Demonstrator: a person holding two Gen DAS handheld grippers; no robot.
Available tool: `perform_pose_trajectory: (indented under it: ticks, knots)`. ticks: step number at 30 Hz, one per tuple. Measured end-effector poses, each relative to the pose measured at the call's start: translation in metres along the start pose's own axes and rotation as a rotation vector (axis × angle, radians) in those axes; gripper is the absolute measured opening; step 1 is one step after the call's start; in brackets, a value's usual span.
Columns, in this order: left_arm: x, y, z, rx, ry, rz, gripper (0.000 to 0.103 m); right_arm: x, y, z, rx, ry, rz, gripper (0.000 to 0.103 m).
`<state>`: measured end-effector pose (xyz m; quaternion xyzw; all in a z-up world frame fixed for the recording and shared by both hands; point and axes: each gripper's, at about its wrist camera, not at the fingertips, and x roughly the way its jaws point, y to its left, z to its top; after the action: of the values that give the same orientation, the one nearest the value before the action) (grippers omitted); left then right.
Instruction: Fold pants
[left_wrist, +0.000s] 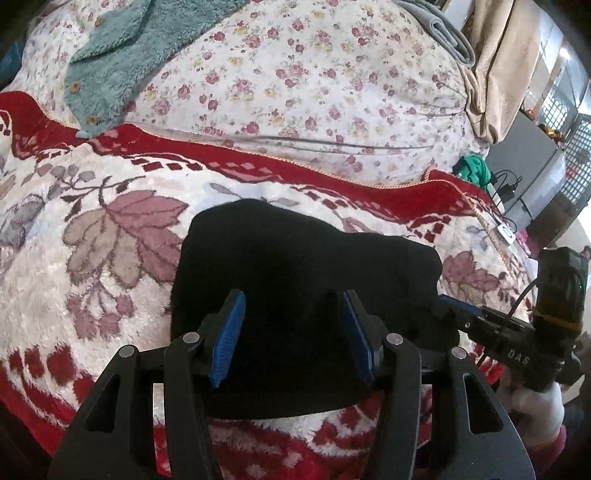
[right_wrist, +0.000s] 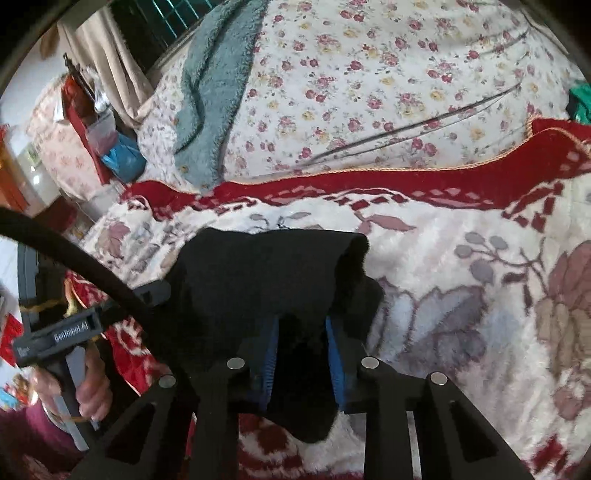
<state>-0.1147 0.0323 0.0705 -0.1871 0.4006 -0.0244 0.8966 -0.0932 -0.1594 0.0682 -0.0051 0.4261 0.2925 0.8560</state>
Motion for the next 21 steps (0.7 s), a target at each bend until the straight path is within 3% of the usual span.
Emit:
perform_pose_trajectory:
  ticks: [4,7,11,13,21]
  knots:
    - [0.010,-0.005,-0.003,0.030,0.017,0.047,0.052,0.015,-0.005,-0.006,0.018,0.026,-0.045,0.024]
    - [0.014,-0.010,-0.004,0.070,0.022,0.083,0.053,0.009,-0.007,-0.004,0.053,0.013,-0.022,0.027]
    - [0.018,-0.007,-0.005,0.062,0.030,0.079,0.056,-0.005,-0.007,0.000,0.065,-0.027,0.010,0.032]
    - [0.019,-0.005,-0.005,0.059,0.034,0.076,0.056,-0.011,-0.003,0.001,0.063,-0.052,0.035,0.043]
    - [0.014,-0.004,-0.005,0.052,0.054,0.054,0.056,-0.013,0.007,0.005,0.069,-0.083,0.050,0.051]
